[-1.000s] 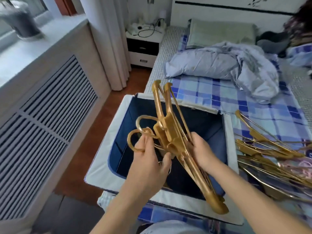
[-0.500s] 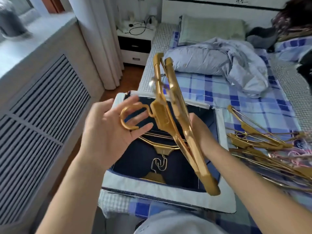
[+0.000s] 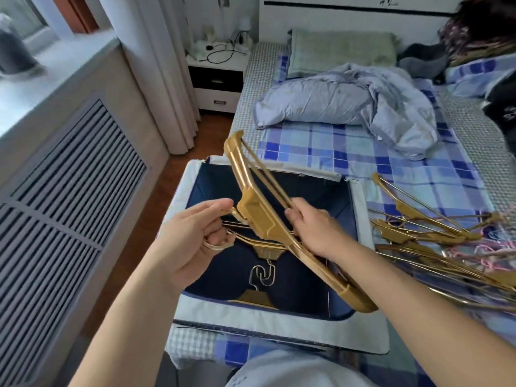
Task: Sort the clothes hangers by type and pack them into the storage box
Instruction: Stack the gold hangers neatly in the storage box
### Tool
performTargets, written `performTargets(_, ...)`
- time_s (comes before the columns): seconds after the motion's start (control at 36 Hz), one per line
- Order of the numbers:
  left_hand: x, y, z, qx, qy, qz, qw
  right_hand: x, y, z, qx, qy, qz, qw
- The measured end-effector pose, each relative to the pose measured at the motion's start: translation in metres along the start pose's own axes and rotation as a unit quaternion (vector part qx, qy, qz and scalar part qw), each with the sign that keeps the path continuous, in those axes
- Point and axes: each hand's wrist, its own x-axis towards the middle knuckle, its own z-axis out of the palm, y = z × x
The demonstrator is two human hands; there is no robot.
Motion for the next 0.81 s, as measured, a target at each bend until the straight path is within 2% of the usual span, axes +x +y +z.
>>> performTargets(0.08,0.011,-0.017,0.0,-0.039,0.031,-0.019,0.999,0.005,0.004,0.01,0.027,-0.082,0.033,0.996)
performTargets(0.17,0.021,-0.04,0.006,-0.042,0.063,-0.046,0.996,0.001,0.006,0.023,-0.022,-0.123,-0.013,0.992)
performTargets(0.25,0.028,-0.059,0.011,-0.01,0.085,-0.078,0.993,-0.003,0.006,0.045,-0.039,-0.222,-0.036,0.974)
performTargets(0.36,0.041,-0.073,0.019,-0.003,0.05,-0.135,0.99,0.013,0.023,0.073,-0.028,-0.284,-0.007,0.958)
performTargets(0.53,0.051,-0.077,0.021,-0.002,-0.036,-0.161,0.986,0.026,0.046,0.083,0.035,-0.392,0.045,0.918)
performTargets(0.61,0.058,-0.077,0.015,-0.004,-0.021,-0.193,0.981,0.027,0.057,0.091,0.075,-0.415,0.077,0.903)
performTargets(0.67,0.06,-0.08,0.008,0.056,0.01,-0.197,0.979,0.031,0.064,0.103,0.05,-0.396,0.097,0.912)
performTargets(0.72,0.057,-0.086,0.0,0.187,0.031,-0.19,0.963,0.035,0.068,0.115,-0.001,-0.374,0.096,0.922)
performTargets(0.81,0.053,-0.1,-0.019,0.42,0.081,-0.134,0.894,0.048,0.064,0.122,-0.14,-0.306,0.031,0.941)
